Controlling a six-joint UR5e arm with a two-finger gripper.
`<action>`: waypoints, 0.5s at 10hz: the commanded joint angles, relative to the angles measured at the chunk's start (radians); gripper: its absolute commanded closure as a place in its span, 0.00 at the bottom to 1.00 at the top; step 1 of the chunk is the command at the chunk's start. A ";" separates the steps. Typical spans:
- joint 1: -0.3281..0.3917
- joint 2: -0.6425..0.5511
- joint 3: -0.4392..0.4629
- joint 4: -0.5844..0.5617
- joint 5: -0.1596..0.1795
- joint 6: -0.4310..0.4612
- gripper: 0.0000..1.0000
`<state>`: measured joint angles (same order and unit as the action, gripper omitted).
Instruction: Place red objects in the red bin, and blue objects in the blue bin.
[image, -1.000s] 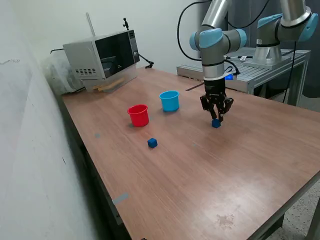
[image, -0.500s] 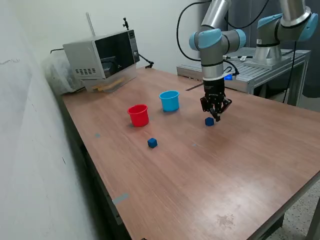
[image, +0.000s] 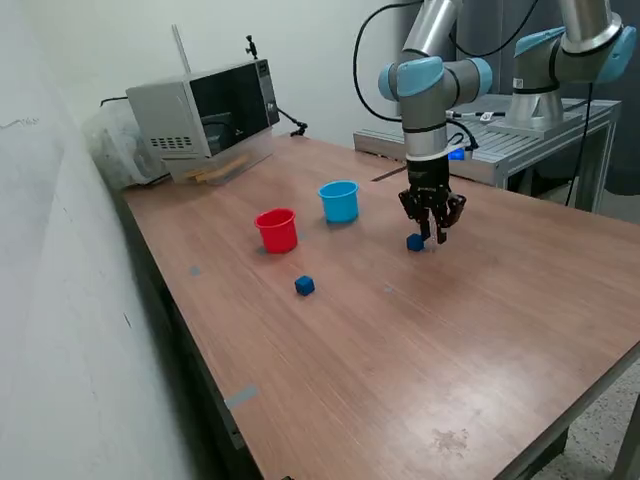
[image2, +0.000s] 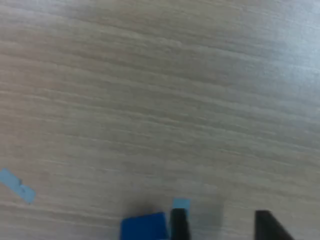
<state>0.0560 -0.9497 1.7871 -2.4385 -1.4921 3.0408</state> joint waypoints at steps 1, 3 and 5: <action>0.002 -0.001 0.000 0.003 -0.005 0.000 0.00; 0.004 -0.006 0.006 0.009 -0.005 0.000 0.00; 0.013 -0.036 0.018 0.015 -0.005 0.000 0.00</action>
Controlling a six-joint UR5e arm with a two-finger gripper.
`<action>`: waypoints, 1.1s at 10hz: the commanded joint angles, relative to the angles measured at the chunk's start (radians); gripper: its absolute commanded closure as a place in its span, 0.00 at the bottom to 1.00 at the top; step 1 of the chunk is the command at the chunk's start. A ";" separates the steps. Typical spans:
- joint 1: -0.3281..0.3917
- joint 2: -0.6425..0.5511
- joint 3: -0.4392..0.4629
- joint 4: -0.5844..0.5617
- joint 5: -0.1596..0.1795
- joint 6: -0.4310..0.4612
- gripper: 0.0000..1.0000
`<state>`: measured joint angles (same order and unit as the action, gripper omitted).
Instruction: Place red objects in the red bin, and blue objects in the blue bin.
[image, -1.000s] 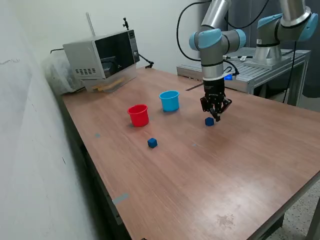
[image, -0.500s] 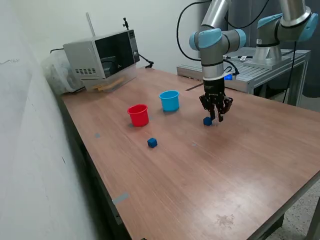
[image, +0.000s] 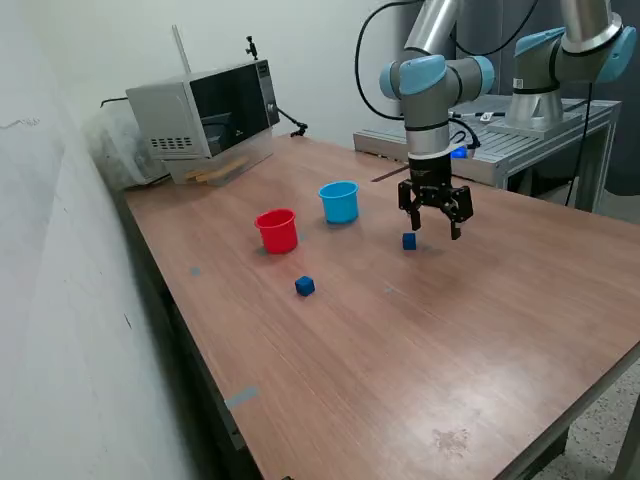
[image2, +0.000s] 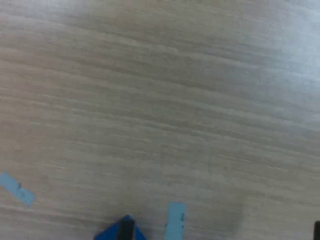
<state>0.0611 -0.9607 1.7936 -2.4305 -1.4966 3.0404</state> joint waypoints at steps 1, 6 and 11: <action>0.009 -0.035 0.015 0.007 -0.001 0.000 0.00; -0.007 -0.030 0.003 0.002 -0.010 -0.014 0.00; -0.061 -0.018 -0.019 0.001 -0.013 -0.126 0.00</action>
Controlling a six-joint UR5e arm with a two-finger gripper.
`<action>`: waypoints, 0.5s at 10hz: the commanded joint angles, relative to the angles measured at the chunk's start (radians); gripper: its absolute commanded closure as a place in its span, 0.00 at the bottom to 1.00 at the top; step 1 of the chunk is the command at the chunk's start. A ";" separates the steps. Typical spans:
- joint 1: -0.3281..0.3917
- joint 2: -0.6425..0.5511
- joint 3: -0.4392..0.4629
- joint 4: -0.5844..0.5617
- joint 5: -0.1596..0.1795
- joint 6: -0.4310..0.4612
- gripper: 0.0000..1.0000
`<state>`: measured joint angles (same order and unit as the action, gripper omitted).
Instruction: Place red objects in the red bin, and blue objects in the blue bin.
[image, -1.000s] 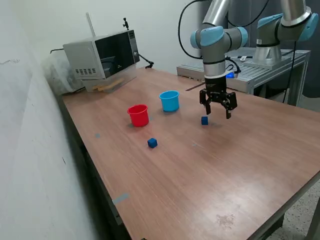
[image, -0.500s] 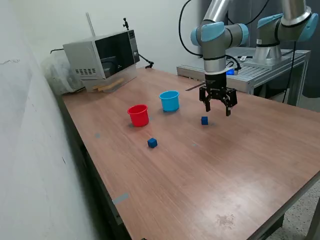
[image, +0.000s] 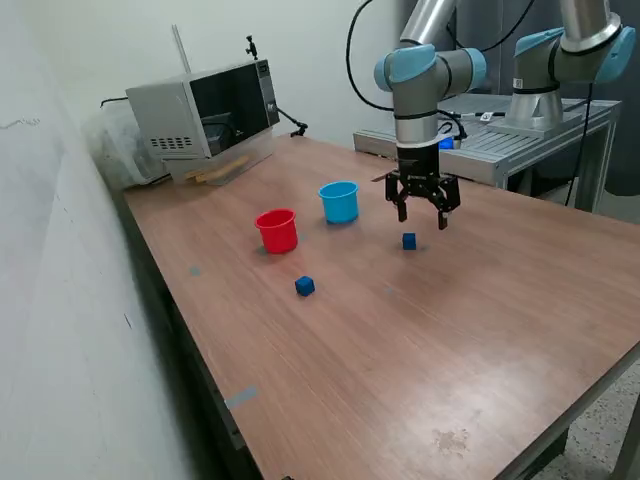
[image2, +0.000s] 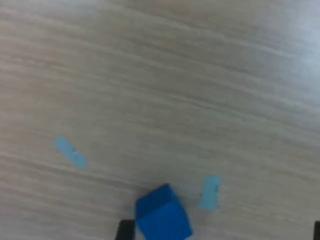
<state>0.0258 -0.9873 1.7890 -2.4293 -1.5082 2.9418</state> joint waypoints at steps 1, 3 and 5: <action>-0.026 0.016 -0.016 -0.001 -0.001 -0.027 0.00; -0.024 0.024 -0.014 -0.005 0.000 -0.071 0.00; -0.017 0.022 -0.010 -0.007 0.002 -0.109 0.00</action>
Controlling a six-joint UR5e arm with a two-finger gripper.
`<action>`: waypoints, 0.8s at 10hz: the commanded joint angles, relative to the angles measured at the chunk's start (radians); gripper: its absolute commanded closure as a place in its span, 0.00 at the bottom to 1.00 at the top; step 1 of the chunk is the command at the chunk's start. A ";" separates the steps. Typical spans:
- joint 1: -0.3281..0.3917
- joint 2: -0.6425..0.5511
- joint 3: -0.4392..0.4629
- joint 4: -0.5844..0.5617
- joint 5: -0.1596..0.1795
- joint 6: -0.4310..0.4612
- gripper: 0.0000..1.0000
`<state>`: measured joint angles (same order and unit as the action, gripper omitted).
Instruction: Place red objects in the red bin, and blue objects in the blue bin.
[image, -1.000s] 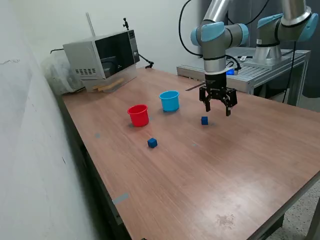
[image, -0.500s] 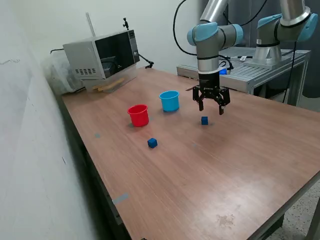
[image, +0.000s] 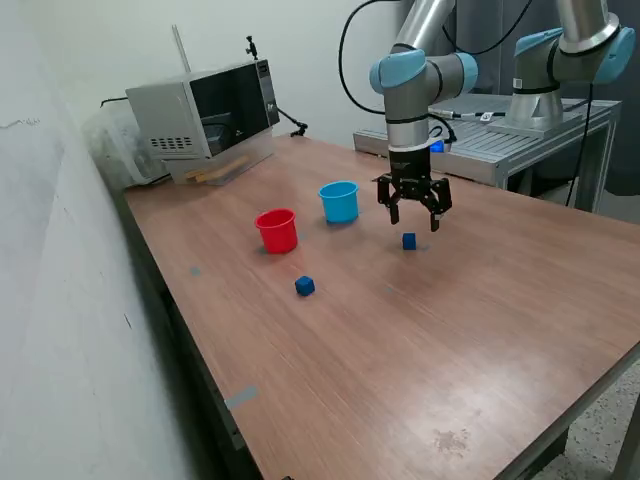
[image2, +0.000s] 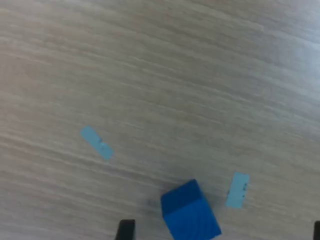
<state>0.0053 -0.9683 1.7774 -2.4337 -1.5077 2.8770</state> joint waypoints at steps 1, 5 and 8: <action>0.008 0.002 0.002 -0.004 0.004 -0.044 0.00; 0.013 0.020 0.007 -0.022 0.012 -0.051 0.00; 0.013 0.020 0.008 -0.024 0.012 -0.080 0.00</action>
<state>0.0177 -0.9508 1.7836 -2.4523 -1.4972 2.8169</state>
